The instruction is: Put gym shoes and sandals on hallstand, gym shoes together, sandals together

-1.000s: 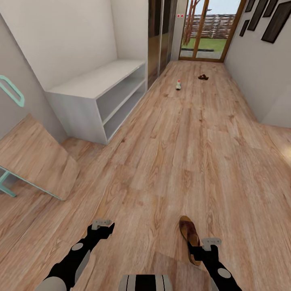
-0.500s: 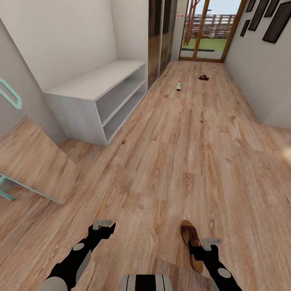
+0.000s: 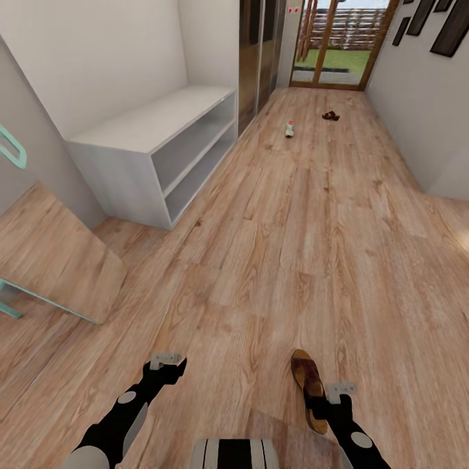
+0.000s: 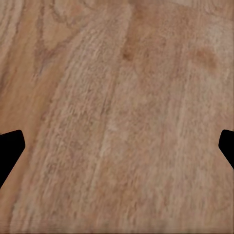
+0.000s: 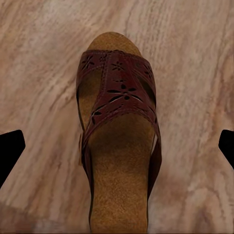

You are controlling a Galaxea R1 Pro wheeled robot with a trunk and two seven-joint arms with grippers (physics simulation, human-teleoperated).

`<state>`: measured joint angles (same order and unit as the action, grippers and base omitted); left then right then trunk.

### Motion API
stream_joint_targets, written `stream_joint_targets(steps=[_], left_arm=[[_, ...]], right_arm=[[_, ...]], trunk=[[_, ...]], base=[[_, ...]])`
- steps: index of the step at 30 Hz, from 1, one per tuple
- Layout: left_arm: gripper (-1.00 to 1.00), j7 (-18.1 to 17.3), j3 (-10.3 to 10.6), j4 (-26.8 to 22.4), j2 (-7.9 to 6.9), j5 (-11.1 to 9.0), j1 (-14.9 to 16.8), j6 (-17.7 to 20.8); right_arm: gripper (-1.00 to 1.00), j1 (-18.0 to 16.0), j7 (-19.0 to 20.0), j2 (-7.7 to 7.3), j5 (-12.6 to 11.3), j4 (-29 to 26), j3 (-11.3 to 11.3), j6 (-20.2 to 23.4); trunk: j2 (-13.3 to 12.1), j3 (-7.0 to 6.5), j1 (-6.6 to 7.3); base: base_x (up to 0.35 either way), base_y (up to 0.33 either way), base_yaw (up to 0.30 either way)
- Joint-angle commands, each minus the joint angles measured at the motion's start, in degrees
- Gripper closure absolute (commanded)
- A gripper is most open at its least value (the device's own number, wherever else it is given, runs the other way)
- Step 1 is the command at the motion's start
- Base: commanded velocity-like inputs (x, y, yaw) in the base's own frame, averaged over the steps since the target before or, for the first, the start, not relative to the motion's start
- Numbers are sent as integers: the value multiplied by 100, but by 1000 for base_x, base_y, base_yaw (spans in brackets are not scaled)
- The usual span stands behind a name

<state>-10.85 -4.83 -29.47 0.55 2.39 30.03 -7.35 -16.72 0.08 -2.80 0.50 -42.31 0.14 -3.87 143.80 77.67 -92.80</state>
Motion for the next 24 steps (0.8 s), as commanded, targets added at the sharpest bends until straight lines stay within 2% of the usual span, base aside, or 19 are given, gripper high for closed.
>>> stream_joint_targets(steps=[1, 15, 18, 23, 24], left_arm=[[-100, -48, -45, 4, 6, 25, 3, -14], [-100, -48, -45, 3, 15, 25, 3, -29], [-100, -69, -29, 3, 16, 28, 3, -206], [-100, -251, 175, -6, 8, 29, 6, -455], [-100, -362, 326, -19, 1, 21, 10, -514]], right_arm=[[-100, -3, 1, -1, 5, 3, 2, -15], [-100, -4, 1, -1, 3, 52, 12, -17], [-100, -4, 1, -1, 9, 106, 12, -17], [-100, -3, 1, -1, 6, 257, 12, -17], [-100, -3, 1, -1, 4, 317, 12, -17]], trunk=[[3, 26, -1], [22, 336, -37], [26, 403, -45], [30, 469, -53], [30, 469, -53]], base=[[0, 0, 0], [0, 0, 0], [0, 0, 0], [0, 0, 0], [0, 0, 0]])
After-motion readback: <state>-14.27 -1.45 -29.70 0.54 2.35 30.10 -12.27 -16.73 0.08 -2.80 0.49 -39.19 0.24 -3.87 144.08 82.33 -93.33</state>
